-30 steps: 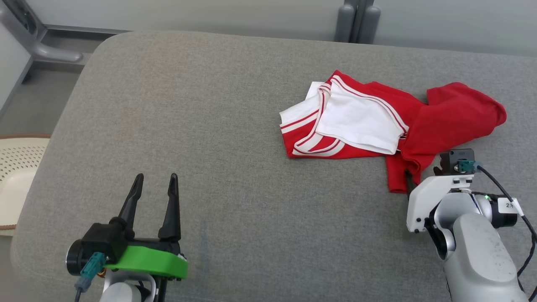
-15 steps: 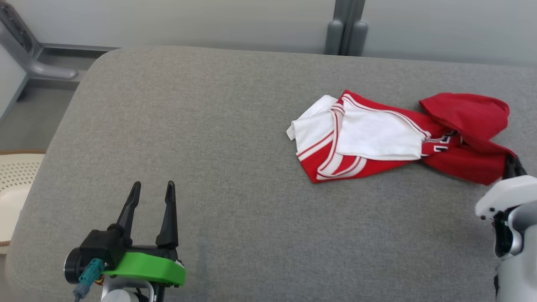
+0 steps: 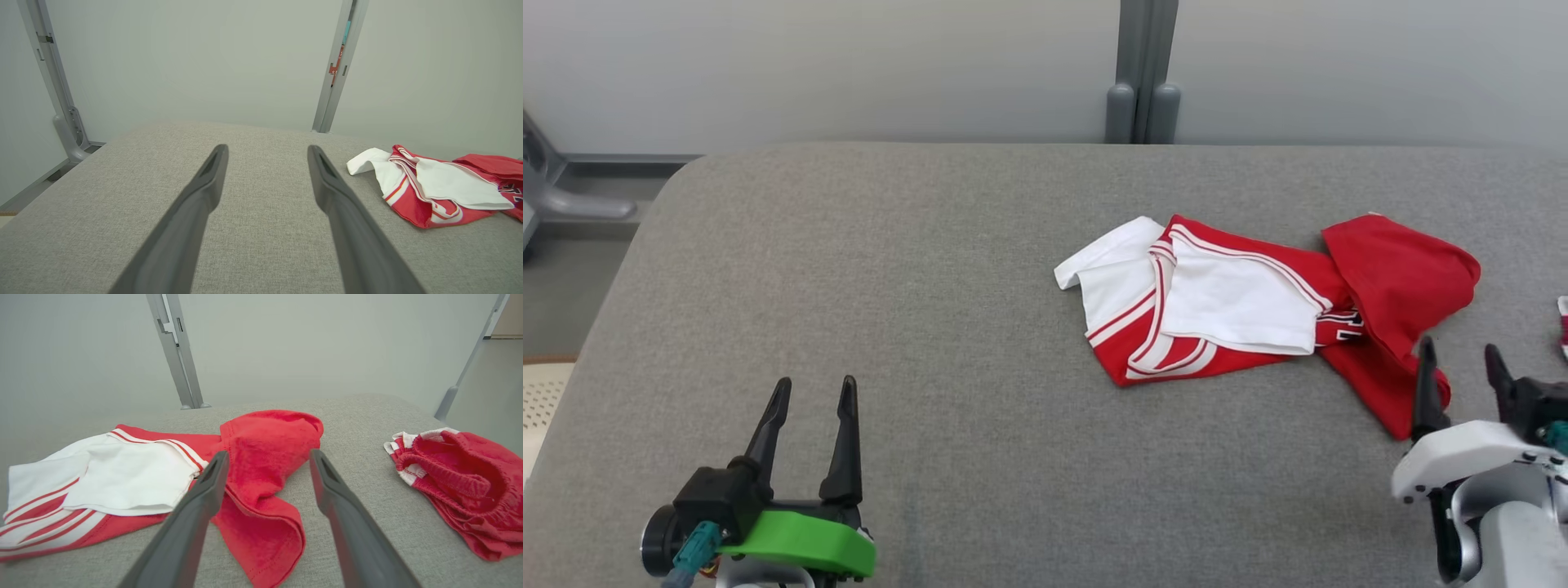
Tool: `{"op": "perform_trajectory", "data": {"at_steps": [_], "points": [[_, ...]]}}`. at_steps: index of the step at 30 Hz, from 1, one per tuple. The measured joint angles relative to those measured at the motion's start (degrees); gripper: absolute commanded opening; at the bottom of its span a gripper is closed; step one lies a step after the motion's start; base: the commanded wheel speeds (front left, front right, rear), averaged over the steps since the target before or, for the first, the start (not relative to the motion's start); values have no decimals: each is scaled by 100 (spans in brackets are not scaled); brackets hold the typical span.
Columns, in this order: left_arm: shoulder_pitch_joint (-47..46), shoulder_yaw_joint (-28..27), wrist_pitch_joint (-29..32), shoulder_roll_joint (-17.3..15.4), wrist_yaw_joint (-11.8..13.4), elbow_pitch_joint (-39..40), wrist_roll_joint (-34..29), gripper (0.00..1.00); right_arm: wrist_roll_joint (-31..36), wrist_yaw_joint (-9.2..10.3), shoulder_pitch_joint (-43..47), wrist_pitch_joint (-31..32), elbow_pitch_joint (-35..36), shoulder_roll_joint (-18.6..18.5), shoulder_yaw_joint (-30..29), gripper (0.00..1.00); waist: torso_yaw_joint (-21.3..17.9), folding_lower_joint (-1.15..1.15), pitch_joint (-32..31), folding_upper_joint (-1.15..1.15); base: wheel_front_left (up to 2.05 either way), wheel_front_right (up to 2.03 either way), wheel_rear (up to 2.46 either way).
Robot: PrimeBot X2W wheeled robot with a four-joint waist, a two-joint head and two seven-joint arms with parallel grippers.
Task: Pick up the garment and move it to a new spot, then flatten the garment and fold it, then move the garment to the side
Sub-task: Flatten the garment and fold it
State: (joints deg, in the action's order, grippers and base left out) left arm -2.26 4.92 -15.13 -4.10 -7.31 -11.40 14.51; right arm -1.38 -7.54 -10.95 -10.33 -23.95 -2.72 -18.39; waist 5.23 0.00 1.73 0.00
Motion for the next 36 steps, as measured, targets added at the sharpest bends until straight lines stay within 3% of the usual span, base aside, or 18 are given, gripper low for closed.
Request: {"op": "perform_trajectory", "data": {"at_steps": [7, 29, 32, 36], "points": [[101, -53, 1, -14, 1, -8, -41, 100, 328, 0, 740, -274, 1169, -1, 1220, 100, -222, 0, -133, 0, 0, 0, 0], [193, -129, 0, 10, 1, -305, -96, 100, 51, 0, 1144, 71, 1904, -10, 1603, 100, -538, 0, -258, 0, 0, 0, 0], [116, 156, 15, -41, 1, -477, 4, 100, 44, 0, 1125, 118, 1928, -8, 1661, 100, -573, 0, -205, 0, 0, 0, 0], [-595, 1038, 274, -325, 0, -797, 235, 100, 14, 0, 968, 123, 1969, -8, 1777, 100, -649, 0, -60, 0, 0, 0, 0]]}}
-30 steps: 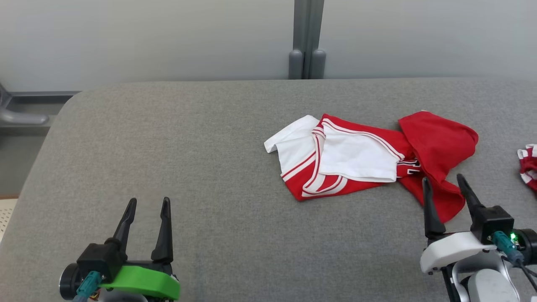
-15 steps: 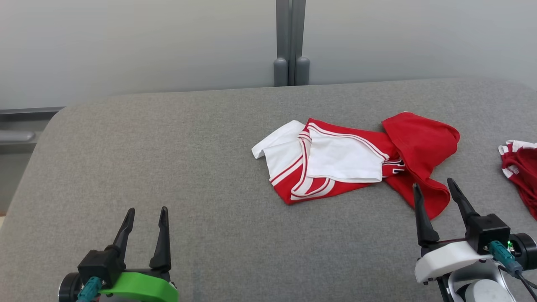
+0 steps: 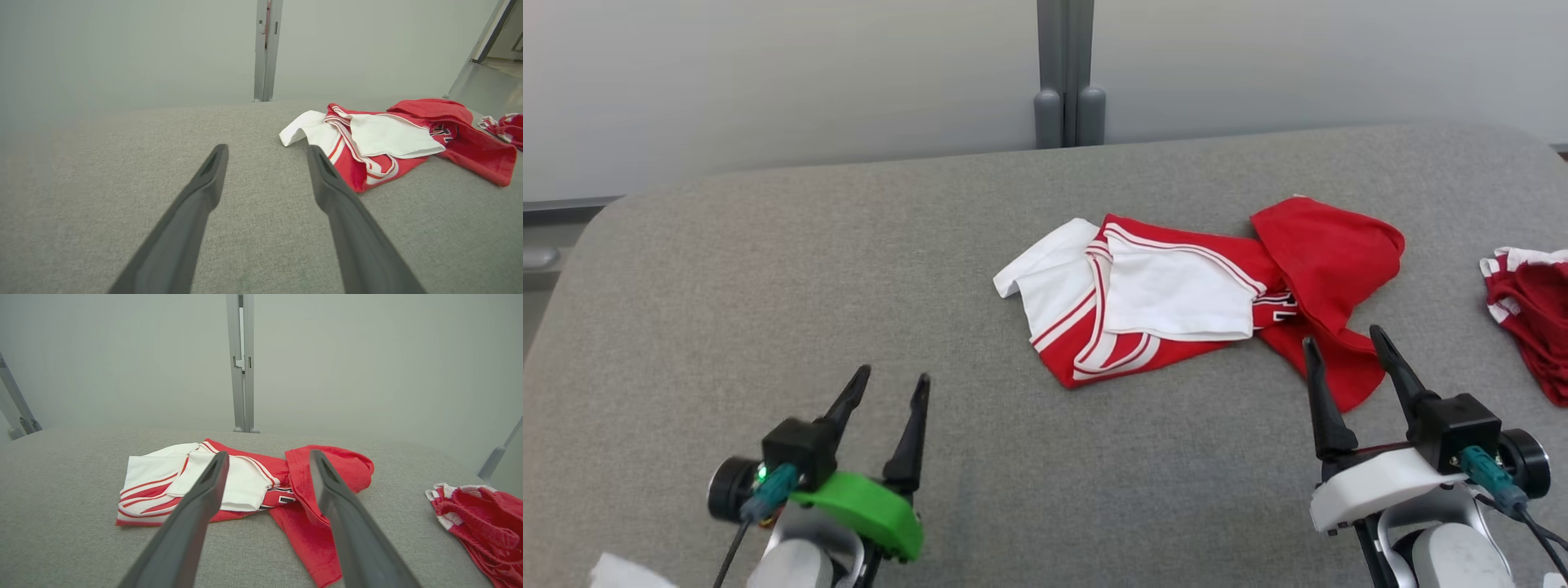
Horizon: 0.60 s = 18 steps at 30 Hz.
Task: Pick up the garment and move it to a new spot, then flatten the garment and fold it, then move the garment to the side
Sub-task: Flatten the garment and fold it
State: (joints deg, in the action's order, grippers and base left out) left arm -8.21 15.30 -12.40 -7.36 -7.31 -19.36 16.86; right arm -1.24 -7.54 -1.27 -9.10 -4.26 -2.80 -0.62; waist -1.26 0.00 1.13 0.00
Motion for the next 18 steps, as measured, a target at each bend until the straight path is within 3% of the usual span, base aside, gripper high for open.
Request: {"op": "perform_trajectory", "data": {"at_steps": [9, 18], "points": [[-1539, 2074, 346, -315, -1, -1061, 857, 100, -113, 0, -470, -90, -43, -3, 424, 100, -439, 0, 459, 0, 0, 0, 0], [-2235, 3121, 288, -324, -2, -1957, 1762, 100, -214, 0, -693, -235, -266, -4, 684, 100, -1007, 0, 837, 0, 0, 0, 0]]}}
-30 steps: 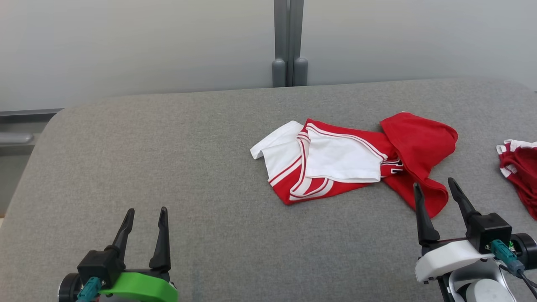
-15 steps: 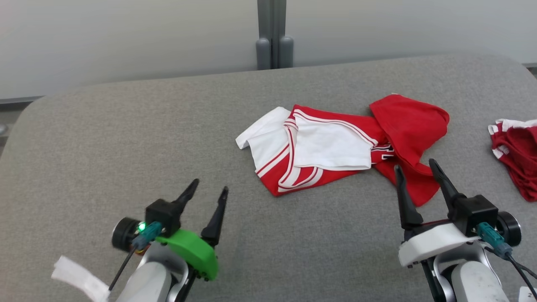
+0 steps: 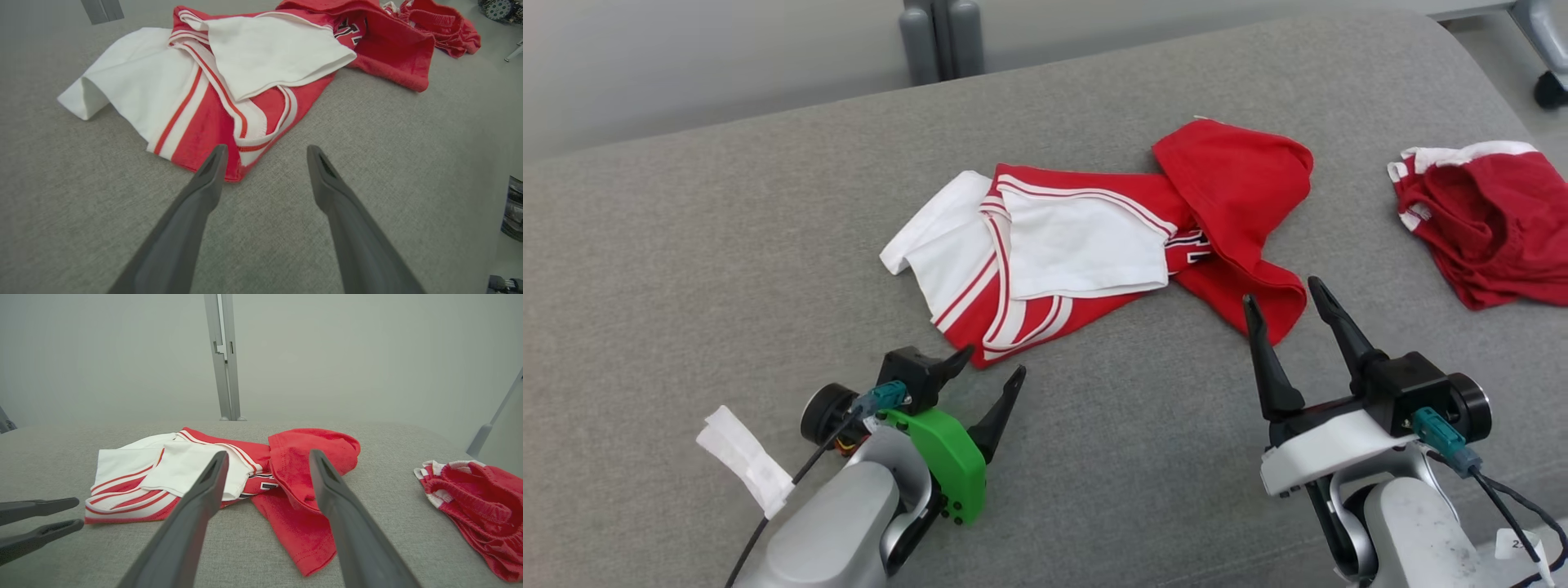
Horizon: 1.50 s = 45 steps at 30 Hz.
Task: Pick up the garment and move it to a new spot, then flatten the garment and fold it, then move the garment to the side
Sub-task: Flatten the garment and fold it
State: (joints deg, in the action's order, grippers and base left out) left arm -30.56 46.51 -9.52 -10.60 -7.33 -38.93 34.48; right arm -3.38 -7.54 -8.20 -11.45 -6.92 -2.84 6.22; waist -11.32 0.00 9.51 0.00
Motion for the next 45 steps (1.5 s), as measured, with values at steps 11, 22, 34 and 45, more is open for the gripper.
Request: {"op": "perform_trajectory", "data": {"at_steps": [11, 22, 34, 45], "points": [[-463, 421, -325, 45, 0, -818, 467, 100, -24, 0, -56, -100, -142, 0, 3, 100, -361, 0, 221, 0, 0, 0, 0], [-713, 699, -493, 191, 0, -691, 939, 0, 36, 0, -51, -99, -127, 1, -183, 100, -144, 0, 137, 0, 0, 0, 0], [-283, 298, -258, -59, 156, 2299, 1801, 0, 158, 0, 253, 19, 64, 3, -594, 100, 727, 0, -244, 0, 0, 0, 0], [171, -38, 275, -811, 799, 3509, 2126, 0, 51, 0, 309, 52, 140, 4, -472, 100, 1213, 0, -466, 0, 0, 0, 0]]}}
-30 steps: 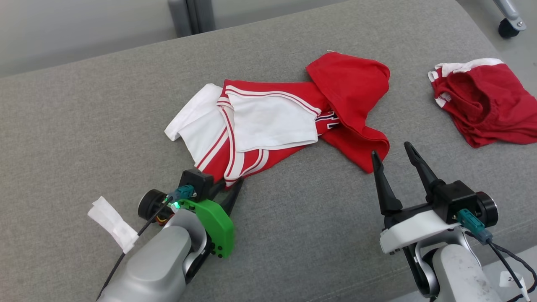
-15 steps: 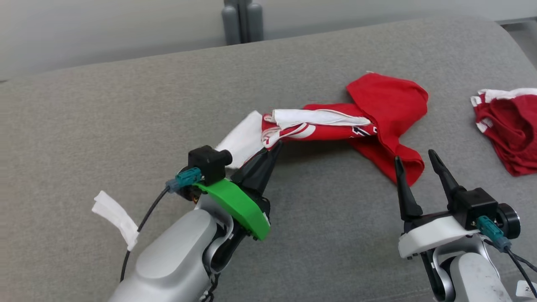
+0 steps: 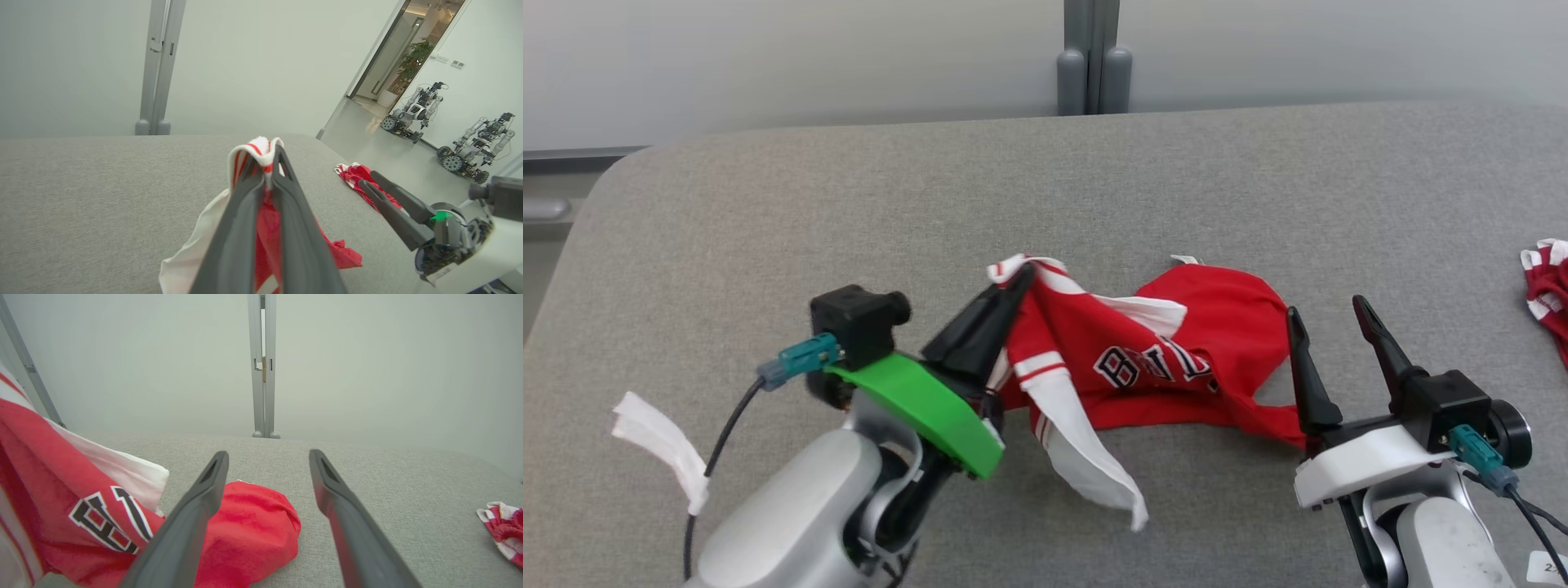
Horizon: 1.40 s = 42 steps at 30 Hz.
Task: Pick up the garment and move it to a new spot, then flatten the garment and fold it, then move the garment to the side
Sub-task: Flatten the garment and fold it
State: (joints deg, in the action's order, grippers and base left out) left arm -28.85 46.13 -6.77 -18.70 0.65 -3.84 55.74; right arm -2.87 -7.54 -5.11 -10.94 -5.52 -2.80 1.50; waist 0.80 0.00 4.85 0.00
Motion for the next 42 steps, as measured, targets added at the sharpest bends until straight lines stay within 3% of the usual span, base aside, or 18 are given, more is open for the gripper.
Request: {"op": "perform_trajectory", "data": {"at_steps": [9, 14, 22, 24, 28, 32, 42], "points": [[-467, -71, -47, -570, 91, -2079, -560, 0, 31, 0, -212, 0, 43, -1, 48, 100, -215, 0, 353, 0, 0, 0, 0], [-859, -99, -191, -728, 353, -3010, -903, 0, 43, 0, -237, -10, 63, -3, 25, 100, -361, 0, 620, 0, 0, 0, 0], [-1458, -168, -292, -505, 782, -4009, -1050, 0, 60, 0, -348, 2, 79, -3, 99, 100, -483, 0, 815, 0, 0, 0, 0], [-1533, -179, -368, -437, 853, -4221, -1067, 100, 62, 0, -362, 9, 66, -1, 131, 100, -493, 0, 808, 0, 0, 0, 0], [-1558, -275, -586, -235, 775, -4380, -1003, 100, 63, 0, -388, 22, 44, -3, 118, 100, -480, 0, 749, 0, 0, 0, 0], [-1421, -577, -798, -99, 516, -4190, -851, 100, 75, 0, -371, 23, 29, -3, 63, 100, -433, 0, 632, 0, 0, 0, 0], [476, -2179, -826, 212, 265, -2265, -1536, 100, 57, 0, -196, 53, -29, -1, 56, 100, -221, 0, 122, 0, 0, 0, 0]]}}
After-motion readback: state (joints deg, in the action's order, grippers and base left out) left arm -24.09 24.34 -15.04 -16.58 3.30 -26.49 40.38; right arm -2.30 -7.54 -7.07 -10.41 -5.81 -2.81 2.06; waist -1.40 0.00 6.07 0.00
